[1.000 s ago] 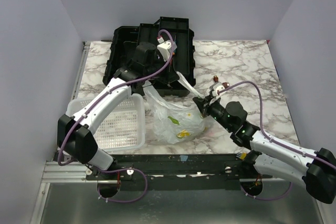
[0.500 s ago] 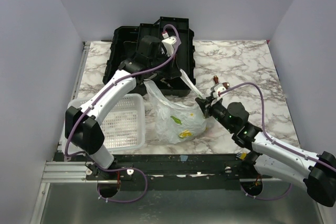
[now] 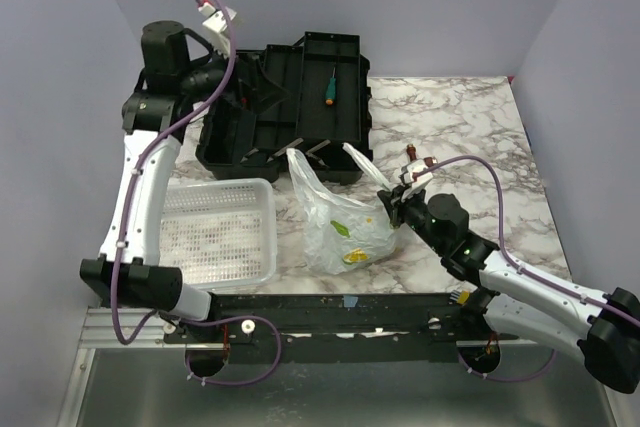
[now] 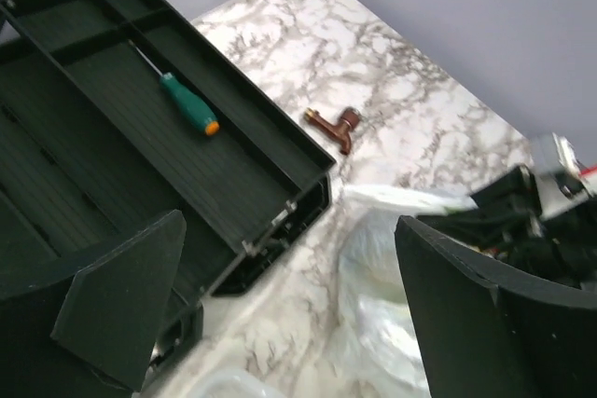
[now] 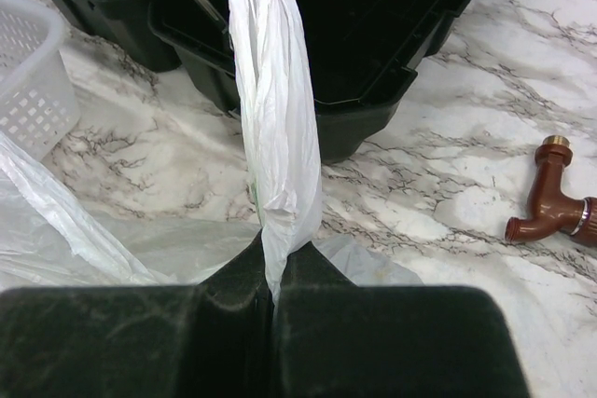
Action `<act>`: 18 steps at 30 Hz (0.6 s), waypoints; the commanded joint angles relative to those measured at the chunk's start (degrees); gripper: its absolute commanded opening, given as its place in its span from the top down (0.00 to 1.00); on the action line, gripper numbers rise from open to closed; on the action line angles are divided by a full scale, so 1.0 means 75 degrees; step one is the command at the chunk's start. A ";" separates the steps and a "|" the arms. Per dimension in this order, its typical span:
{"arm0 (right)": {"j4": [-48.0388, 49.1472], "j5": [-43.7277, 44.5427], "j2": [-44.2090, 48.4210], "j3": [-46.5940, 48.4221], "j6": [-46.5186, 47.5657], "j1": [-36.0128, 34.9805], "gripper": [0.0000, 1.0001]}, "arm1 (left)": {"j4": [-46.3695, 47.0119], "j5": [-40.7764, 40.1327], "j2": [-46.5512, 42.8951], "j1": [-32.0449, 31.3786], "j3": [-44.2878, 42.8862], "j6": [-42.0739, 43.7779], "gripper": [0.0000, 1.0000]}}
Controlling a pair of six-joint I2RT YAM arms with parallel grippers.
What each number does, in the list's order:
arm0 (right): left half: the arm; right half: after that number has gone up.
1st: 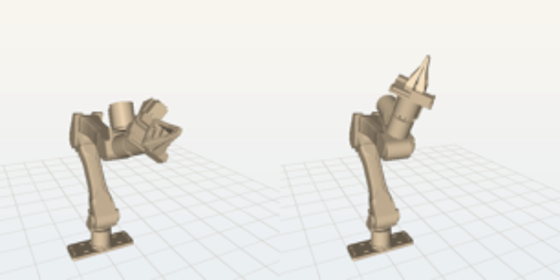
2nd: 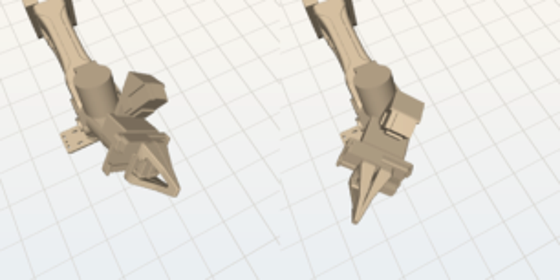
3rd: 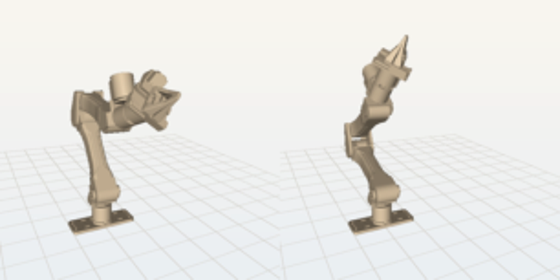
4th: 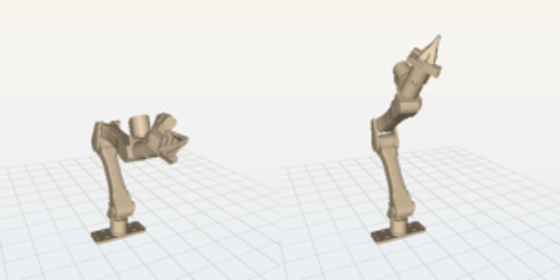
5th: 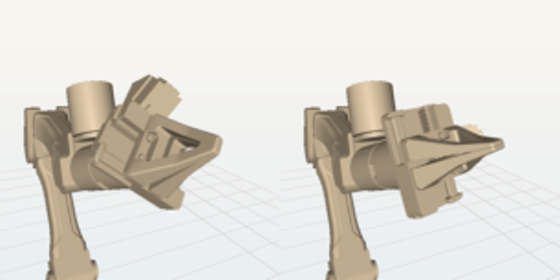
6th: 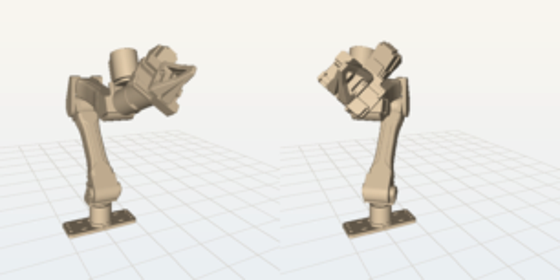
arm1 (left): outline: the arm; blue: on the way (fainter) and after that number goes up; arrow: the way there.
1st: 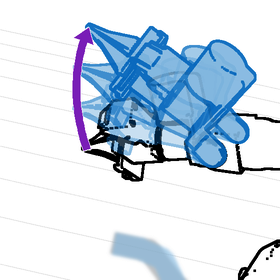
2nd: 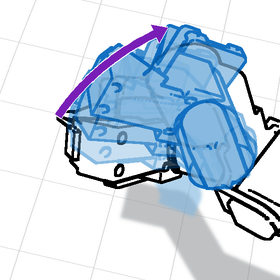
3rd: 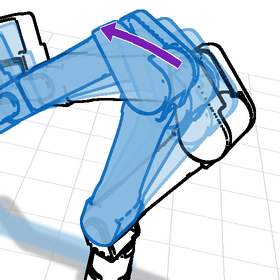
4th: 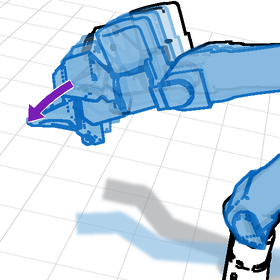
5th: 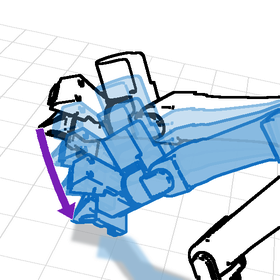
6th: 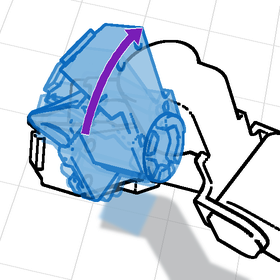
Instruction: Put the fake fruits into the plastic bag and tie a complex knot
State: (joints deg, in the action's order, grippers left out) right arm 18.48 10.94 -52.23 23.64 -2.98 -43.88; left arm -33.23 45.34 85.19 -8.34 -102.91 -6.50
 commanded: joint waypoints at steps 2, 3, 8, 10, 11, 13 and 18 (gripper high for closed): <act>0.0190 0.0123 -0.0139 0.0091 -0.0082 -0.0009 0.99 | -0.1514 0.1257 -0.0916 0.0335 0.1320 0.0756 0.02; 0.0195 0.0154 -0.0177 0.0110 -0.0083 -0.0009 0.99 | -0.1268 0.1256 -0.1135 0.0330 0.1667 0.0703 0.02; 0.0167 0.0110 -0.0236 0.0186 -0.0021 -0.0009 0.99 | -0.0537 0.1400 -0.1423 0.0292 0.2707 0.0409 0.02; 0.0121 0.0057 -0.0234 0.0196 -0.0012 -0.0009 0.99 | -0.0201 0.1474 -0.1444 0.0168 0.2959 0.0301 0.02; 0.0120 0.0021 -0.0217 0.0194 -0.0001 -0.0009 1.00 | -0.0079 0.1455 -0.1445 0.0084 0.3065 0.0290 0.02; 0.0102 -0.0008 -0.0219 0.0211 0.0028 -0.0009 0.99 | 0.0148 0.1547 -0.1421 -0.0059 0.3243 0.0256 0.01; 0.0078 0.0094 -0.0243 0.0243 0.0151 -0.0009 0.99 | 0.0240 0.1853 -0.1378 -0.0277 0.3579 0.0168 0.02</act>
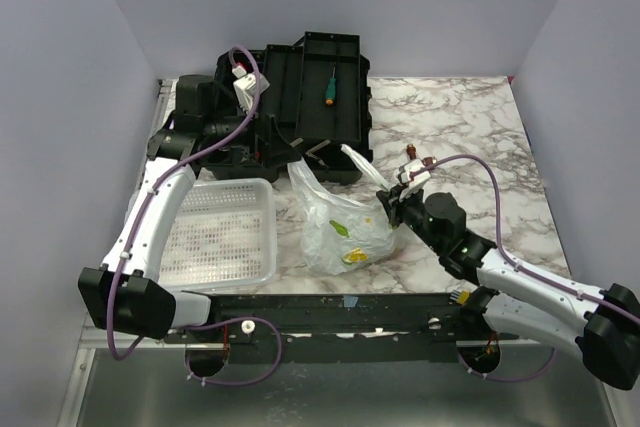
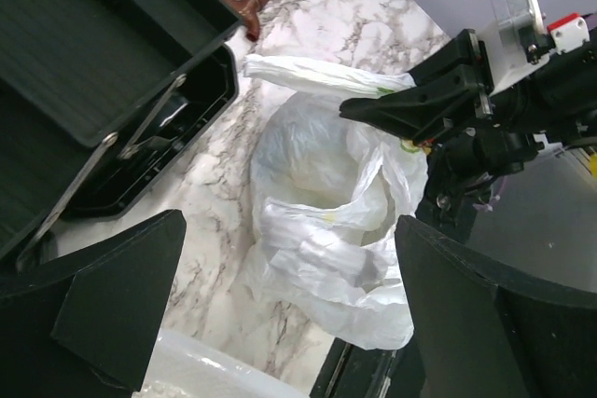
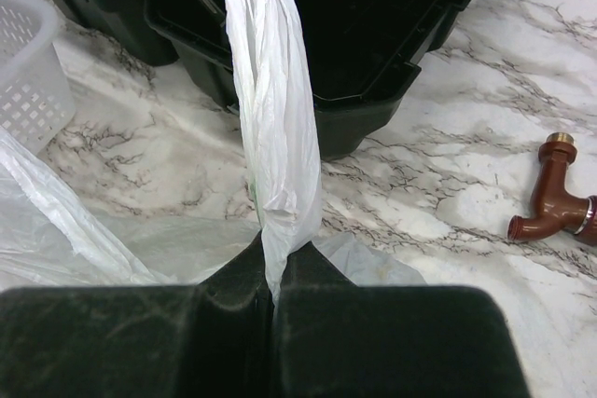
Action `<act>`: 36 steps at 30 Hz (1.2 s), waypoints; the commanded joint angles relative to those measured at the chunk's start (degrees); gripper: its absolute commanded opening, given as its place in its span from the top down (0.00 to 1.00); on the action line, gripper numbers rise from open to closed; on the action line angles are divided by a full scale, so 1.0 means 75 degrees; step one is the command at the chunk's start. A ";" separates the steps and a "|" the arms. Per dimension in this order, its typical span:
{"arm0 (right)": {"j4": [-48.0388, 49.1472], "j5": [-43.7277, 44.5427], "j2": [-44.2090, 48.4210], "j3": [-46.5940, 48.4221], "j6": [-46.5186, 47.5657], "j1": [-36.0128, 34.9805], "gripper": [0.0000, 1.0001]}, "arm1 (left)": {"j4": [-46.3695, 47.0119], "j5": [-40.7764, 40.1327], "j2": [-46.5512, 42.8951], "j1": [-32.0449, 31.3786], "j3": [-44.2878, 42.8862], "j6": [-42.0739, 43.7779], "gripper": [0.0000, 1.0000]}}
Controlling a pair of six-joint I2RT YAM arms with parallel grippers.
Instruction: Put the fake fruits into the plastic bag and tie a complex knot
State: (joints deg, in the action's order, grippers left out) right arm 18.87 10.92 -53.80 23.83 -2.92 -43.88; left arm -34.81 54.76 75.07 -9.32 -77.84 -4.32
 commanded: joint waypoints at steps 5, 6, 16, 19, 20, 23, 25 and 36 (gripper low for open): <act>0.0038 0.0252 -0.0151 0.0242 0.0207 -0.0009 0.99 | 0.0925 0.1004 -0.0405 -0.0164 0.0711 -0.0441 0.52; 0.0049 0.0294 -0.0192 0.0270 0.0211 -0.0001 0.99 | 0.1058 0.1038 -0.0507 -0.0163 0.0797 -0.0526 0.67; -0.1629 -0.0410 0.0082 0.1585 0.0311 0.0003 0.40 | 0.2025 0.0270 -0.0920 -0.0151 0.1120 -0.1322 1.00; -0.2616 -0.1010 0.0491 0.2291 0.0567 0.0003 0.17 | 0.2177 -0.0053 -0.1017 -0.0168 0.1239 -0.1512 1.00; -0.3024 -0.1131 0.0531 0.2518 0.0582 0.0006 0.15 | 0.2231 -0.0120 -0.1053 -0.0175 0.1283 -0.1550 1.00; -0.3598 -0.1658 0.0551 0.3188 0.0713 0.0003 0.11 | 0.2262 -0.0325 -0.1102 -0.0210 0.1364 -0.1598 1.00; -0.3655 -0.2359 0.0504 0.3554 0.0818 0.0007 0.09 | 0.2279 -0.0450 -0.1130 -0.0253 0.1417 -0.1644 1.00; -0.2824 -0.3806 -0.1951 0.5784 0.0785 -0.0828 0.03 | 0.2413 -0.0618 -0.1354 -0.0434 0.1515 -0.1707 1.00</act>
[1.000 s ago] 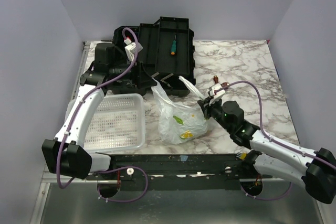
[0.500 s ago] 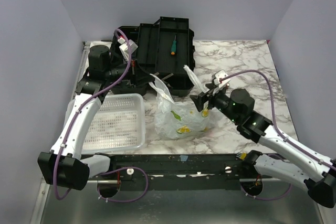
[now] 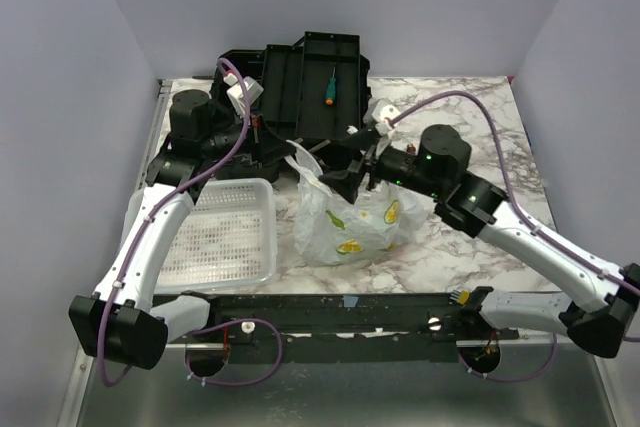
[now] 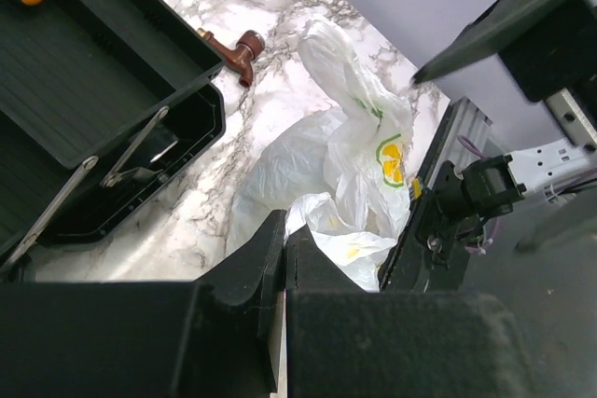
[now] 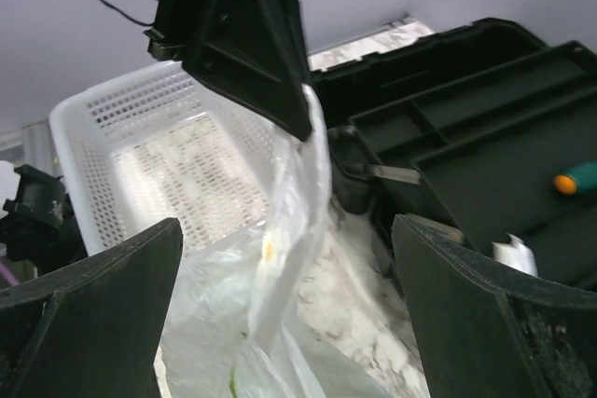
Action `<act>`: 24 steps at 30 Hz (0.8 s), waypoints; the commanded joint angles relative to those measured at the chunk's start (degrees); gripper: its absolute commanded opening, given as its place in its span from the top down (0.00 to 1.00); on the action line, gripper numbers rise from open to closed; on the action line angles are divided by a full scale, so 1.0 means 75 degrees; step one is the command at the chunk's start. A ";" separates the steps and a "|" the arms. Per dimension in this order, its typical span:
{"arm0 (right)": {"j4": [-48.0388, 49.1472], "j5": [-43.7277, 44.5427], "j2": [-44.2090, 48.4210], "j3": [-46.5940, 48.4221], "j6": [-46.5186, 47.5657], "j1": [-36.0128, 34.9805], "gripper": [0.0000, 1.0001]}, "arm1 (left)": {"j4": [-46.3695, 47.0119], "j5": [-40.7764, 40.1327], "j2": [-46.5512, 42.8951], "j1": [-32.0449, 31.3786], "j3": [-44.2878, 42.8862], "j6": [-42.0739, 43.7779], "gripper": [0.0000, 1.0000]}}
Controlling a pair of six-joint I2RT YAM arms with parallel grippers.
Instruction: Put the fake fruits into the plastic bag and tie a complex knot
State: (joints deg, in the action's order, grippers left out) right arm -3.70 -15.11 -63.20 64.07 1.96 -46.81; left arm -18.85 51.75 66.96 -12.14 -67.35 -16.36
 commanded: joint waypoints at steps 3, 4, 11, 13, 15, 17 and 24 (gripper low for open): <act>0.0418 0.0426 -0.1356 0.0528 0.0054 -0.0637 0.01 | 0.0418 -0.0222 -0.0320 -0.0098 0.0168 -0.0184 1.00; 0.0762 0.0615 -0.1521 0.0480 0.0013 -0.0644 0.00 | 0.0453 -0.0213 -0.0326 -0.0114 0.0159 -0.0196 1.00; 0.2142 0.1305 -0.2335 -0.0154 -0.0237 -0.0729 0.06 | 0.0623 -0.0215 -0.0317 -0.0186 0.0133 -0.0266 1.00; 0.2609 0.1323 -0.2561 -0.0512 -0.0238 -0.0765 0.16 | 0.0762 -0.0217 -0.0303 -0.0186 0.0128 -0.0408 1.00; 0.2969 0.1256 -0.2760 -0.0891 -0.0517 -0.0809 0.29 | 0.0925 -0.0218 -0.0280 -0.0186 0.0101 -0.0581 1.00; 0.3373 0.1169 -0.2910 -0.1405 -0.0409 -0.0852 0.43 | 0.1073 -0.0215 -0.0270 -0.0186 0.0047 -0.0742 1.00; 0.4087 0.0951 -0.3164 -0.3263 0.0585 -0.0862 0.81 | 0.1452 -0.0677 -0.0228 0.0093 -0.0365 -0.1271 1.00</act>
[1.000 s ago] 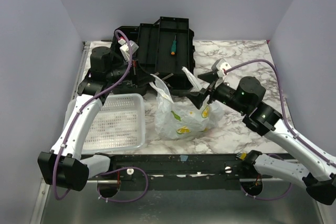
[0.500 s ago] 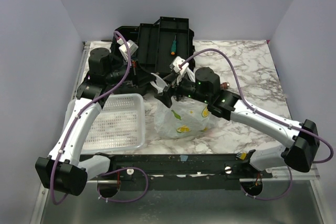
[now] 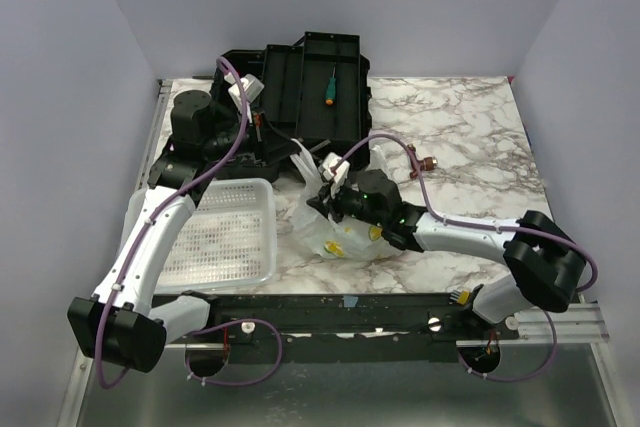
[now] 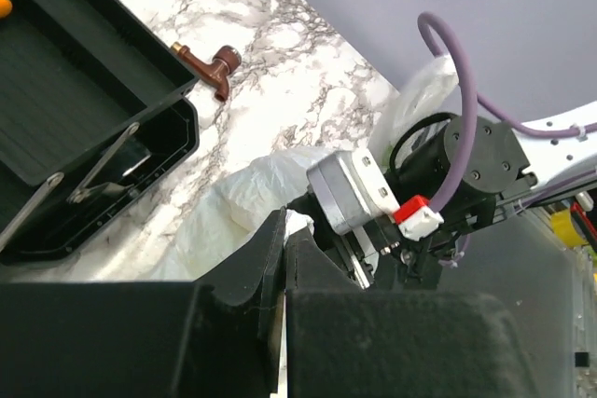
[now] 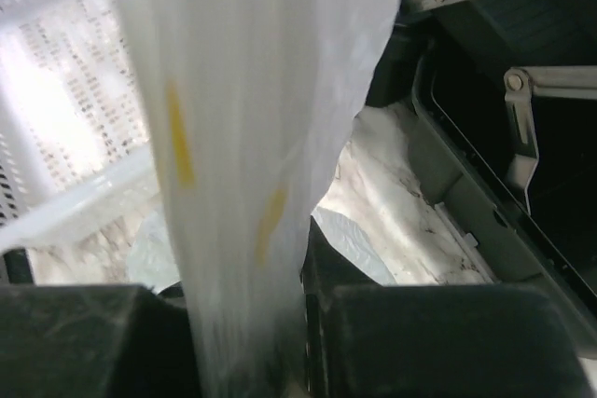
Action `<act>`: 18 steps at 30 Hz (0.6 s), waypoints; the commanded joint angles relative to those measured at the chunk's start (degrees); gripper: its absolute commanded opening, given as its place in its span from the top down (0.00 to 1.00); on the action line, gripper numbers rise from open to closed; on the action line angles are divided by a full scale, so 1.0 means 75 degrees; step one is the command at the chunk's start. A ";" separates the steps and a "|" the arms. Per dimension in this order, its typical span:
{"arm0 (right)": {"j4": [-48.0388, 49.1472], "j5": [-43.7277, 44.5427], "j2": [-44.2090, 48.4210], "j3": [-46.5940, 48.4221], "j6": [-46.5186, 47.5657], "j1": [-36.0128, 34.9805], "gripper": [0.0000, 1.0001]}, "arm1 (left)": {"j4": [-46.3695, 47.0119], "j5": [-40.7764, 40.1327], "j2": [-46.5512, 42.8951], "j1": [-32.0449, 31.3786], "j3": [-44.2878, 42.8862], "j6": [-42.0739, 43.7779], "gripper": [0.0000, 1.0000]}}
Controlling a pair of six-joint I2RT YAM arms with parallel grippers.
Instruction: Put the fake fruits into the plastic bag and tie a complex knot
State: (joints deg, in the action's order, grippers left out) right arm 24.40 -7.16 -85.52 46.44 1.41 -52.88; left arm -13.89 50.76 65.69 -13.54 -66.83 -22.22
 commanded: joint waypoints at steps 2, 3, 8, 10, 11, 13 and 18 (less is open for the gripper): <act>0.0367 -0.0085 -0.0156 -0.1317 0.0914 -0.0045 0.81 | 0.0807 -0.0653 -0.0008 0.0472 -0.0701 -0.0576 1.00; 0.0437 -0.0143 -0.0093 -0.1483 0.1033 -0.0040 0.83 | 0.0759 -0.0814 0.0006 0.0528 -0.0796 -0.0568 1.00; 0.0282 -0.0629 0.0285 -0.1741 0.1163 -0.0042 0.99 | -0.0050 -0.2261 0.0039 0.0657 -0.1086 0.0194 1.00; 0.0134 -0.0809 0.0483 -0.1709 0.1177 -0.0039 0.99 | -0.0411 -0.3135 0.0007 0.0657 -0.1071 0.0446 1.00; 0.0018 -0.0893 0.0589 -0.1702 0.1194 -0.0039 0.99 | -0.0612 -0.3511 -0.0005 0.0654 -0.1068 0.0584 1.00; -0.0203 -0.1147 0.0882 -0.1745 0.1265 -0.0039 0.99 | -0.0921 -0.4289 -0.0014 0.0684 -0.1108 0.0777 1.00; -0.0752 -0.1597 0.1540 -0.2001 0.1519 -0.0039 0.99 | -0.1255 -0.5382 0.0018 0.0815 -0.1167 0.1015 1.00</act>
State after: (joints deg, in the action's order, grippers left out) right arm 32.58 -12.97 -76.79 36.45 10.20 -52.86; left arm -29.74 32.56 67.61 -11.44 -70.89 -19.79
